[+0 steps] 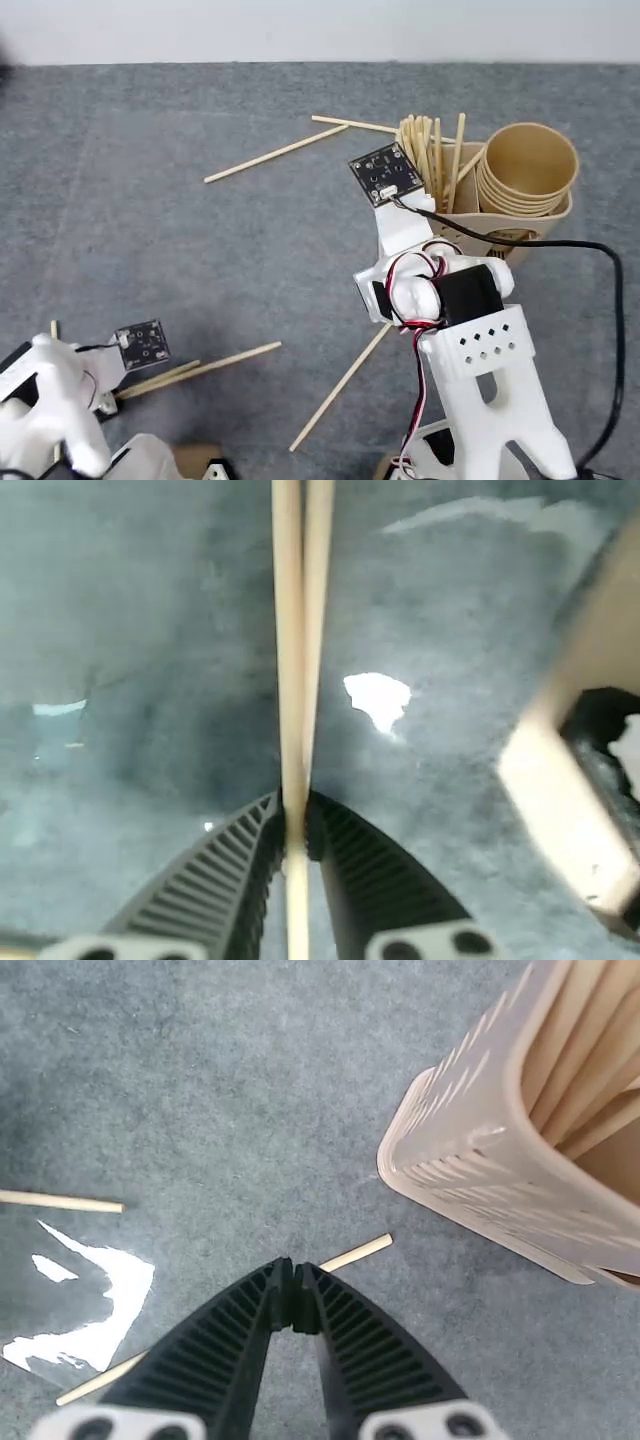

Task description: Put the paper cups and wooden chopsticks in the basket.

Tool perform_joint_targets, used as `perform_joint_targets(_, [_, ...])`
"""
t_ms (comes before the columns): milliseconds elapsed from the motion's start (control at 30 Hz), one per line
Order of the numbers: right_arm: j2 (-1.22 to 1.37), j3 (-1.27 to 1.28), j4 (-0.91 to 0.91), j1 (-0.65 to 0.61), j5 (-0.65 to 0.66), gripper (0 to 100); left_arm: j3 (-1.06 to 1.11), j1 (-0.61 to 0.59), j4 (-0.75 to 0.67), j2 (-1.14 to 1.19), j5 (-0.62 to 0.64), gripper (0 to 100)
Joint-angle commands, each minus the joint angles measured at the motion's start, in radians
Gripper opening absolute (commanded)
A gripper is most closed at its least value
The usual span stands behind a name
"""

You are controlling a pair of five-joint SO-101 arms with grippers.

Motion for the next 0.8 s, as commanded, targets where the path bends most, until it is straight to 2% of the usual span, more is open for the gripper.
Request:
perform_joint_targets(0, [-0.033,-0.012,0.008,-0.005,-0.006,0.9,-0.14,0.023,0.092,-0.003,0.026,1])
perform_joint_targets(100, [-0.033,-0.012,0.01,-0.004,-0.006,0.9,-0.269,0.023,0.273,0.008,0.026,1])
perform_joint_targets(200, [-0.033,-0.012,0.01,-0.004,-0.006,0.9,-0.358,0.023,0.37,0.028,0.026,1])
perform_joint_targets(533, [-0.033,-0.009,0.01,-0.007,-0.006,0.9,-0.452,0.025,0.488,0.04,0.026,1])
perform_joint_targets(767, [-0.033,-0.009,0.01,-0.008,-0.006,0.9,-0.596,0.057,0.643,0.04,0.034,1])
